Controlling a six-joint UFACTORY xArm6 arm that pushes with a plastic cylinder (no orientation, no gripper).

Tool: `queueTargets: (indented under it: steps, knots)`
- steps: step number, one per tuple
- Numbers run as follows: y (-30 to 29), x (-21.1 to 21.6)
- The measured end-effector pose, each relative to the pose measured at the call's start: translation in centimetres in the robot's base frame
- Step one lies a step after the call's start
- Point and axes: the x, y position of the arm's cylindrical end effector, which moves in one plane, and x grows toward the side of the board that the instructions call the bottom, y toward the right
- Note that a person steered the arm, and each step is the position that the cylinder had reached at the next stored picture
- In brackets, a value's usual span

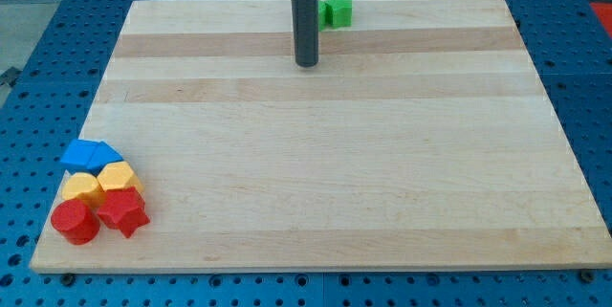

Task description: Point your arm to the top left of the blue cube

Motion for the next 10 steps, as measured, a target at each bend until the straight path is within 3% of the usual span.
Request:
queueTargets:
  steps: [1, 3, 4, 5, 6, 7, 8, 10]
  knots:
    - [0.0, 0.0]
    - [1.8, 7.6]
    - [-1.0, 10.1]
    - [-7.8, 7.3]
    - [-17.9, 3.3]
    - [-28.8, 2.0]
    - [-28.8, 7.8]
    - [-28.6, 12.5]
